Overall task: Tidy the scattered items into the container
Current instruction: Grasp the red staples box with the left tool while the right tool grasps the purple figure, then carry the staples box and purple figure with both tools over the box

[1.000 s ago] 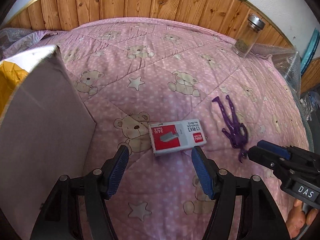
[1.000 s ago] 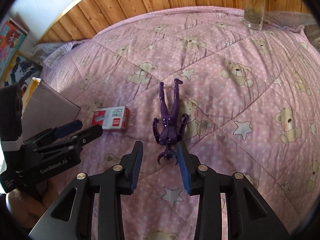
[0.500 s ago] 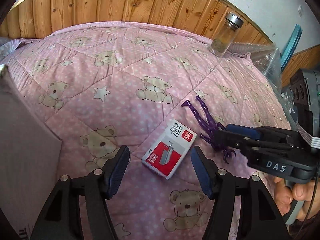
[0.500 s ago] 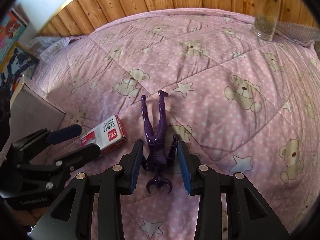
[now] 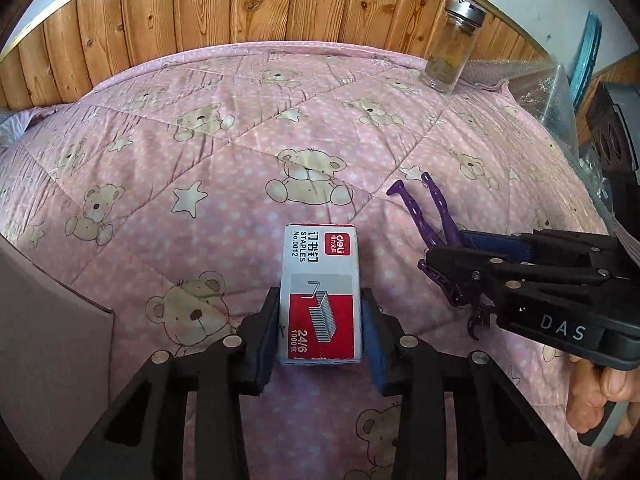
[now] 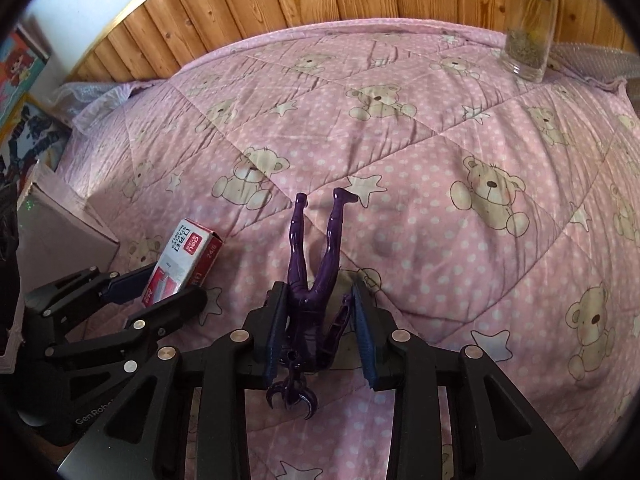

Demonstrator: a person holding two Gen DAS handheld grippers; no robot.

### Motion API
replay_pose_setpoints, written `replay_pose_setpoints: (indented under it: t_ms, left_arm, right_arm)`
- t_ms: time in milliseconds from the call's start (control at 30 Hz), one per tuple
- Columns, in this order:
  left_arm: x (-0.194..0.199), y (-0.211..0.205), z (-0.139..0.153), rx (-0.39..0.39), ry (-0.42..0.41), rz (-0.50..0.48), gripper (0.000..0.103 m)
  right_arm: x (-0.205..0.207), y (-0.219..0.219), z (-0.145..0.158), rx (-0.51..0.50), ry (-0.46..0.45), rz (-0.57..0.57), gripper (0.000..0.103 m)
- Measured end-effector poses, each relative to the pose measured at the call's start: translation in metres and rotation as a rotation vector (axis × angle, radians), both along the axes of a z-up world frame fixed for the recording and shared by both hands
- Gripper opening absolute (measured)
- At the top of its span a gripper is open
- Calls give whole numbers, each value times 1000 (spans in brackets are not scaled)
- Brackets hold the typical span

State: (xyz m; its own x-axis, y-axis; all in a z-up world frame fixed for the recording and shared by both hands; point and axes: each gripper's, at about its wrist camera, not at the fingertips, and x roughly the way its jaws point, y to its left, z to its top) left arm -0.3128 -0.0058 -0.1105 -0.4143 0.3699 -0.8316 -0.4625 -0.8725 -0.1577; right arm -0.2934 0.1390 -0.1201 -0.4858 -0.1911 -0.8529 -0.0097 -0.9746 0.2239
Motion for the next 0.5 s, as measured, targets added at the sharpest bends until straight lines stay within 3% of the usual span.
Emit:
replay_pose_setpoints:
  t_ms: [233,500]
  left_arm:
    - [3,-11,18,104,-32,39,39]
    - [17,-18,35,129,-41,49,39]
  right_arm:
    - [7,-4,17,-18,27,-14,33]
    - [22,-11,29,-43,31,-21,33]
